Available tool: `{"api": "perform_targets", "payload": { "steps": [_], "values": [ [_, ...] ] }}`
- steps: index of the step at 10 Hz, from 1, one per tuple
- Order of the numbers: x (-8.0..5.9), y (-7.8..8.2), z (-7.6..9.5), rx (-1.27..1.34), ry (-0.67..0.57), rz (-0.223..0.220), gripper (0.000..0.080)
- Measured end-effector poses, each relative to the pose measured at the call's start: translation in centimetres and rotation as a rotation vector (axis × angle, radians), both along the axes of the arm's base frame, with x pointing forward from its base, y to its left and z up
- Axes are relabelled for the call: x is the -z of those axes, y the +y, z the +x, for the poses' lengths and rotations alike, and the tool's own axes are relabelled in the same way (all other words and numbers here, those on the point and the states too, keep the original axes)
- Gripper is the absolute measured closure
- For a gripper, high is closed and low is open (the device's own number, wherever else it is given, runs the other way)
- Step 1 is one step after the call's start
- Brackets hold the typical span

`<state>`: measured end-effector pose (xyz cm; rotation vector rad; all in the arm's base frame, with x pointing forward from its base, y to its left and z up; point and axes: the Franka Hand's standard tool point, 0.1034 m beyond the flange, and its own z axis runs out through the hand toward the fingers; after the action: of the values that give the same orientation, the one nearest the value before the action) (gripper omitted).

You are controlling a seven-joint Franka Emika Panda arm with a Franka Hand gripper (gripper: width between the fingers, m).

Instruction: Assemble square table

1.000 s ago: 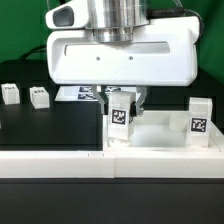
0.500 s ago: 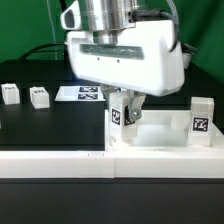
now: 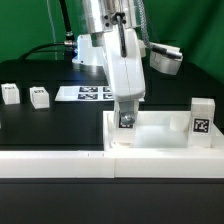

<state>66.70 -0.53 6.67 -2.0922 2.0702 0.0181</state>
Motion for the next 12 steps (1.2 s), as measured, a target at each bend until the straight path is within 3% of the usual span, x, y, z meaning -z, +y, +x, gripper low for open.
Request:
{"api": "perform_targets", "payload": {
  "steps": [1,2,4,8,10,11,12],
  "values": [
    [0.0,0.0,0.1,-0.078,-0.017,-0.018,0.0343],
    [-0.1,0.5,0.2,-0.233,-0.061,-0.064,0.0193],
    [-0.6,1.0,0.1,-0.544,-0.076,-0.128,0.0163],
    [-0.5,0.5,0.0,-0.844,-0.107,-0.172,0.0150],
    [-1.2,-0.8,0.7,-1.262,-0.155,-0.250,0.0150],
    [-1.0,-0.7,0.5,-1.389,-0.159,-0.266,0.0150],
    [-1.0,-0.6,0.5,-1.359,-0.156,-0.262,0.0150]
  ]
}}
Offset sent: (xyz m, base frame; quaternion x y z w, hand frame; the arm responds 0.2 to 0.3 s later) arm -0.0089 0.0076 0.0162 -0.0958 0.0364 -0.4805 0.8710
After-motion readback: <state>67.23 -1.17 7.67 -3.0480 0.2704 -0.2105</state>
